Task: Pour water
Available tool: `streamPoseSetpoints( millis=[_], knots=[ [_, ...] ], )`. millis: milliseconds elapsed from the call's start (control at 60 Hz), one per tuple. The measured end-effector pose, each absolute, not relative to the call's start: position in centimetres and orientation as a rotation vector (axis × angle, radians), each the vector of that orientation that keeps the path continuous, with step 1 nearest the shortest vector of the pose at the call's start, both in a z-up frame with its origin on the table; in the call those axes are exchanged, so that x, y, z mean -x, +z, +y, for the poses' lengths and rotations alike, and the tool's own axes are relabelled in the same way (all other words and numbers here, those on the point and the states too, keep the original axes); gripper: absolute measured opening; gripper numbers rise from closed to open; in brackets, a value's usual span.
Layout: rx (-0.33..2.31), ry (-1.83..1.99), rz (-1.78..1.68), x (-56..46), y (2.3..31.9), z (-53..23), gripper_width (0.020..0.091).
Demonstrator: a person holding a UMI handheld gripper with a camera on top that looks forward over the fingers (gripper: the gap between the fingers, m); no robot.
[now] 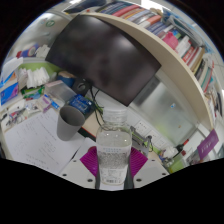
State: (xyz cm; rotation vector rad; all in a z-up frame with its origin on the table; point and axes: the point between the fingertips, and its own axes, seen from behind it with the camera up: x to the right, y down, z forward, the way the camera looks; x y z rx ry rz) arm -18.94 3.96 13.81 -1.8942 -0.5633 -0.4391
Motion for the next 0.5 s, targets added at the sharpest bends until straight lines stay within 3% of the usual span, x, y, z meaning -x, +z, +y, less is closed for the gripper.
streamPoseSetpoints(
  millis=[217,500],
  knots=[
    [1.746,-0.807,-1.192,19.9,13.8,8.4,0.0378],
    [1.556,-1.177,-1.566,20.4,15.2,12.1,0.0378]
  ],
)
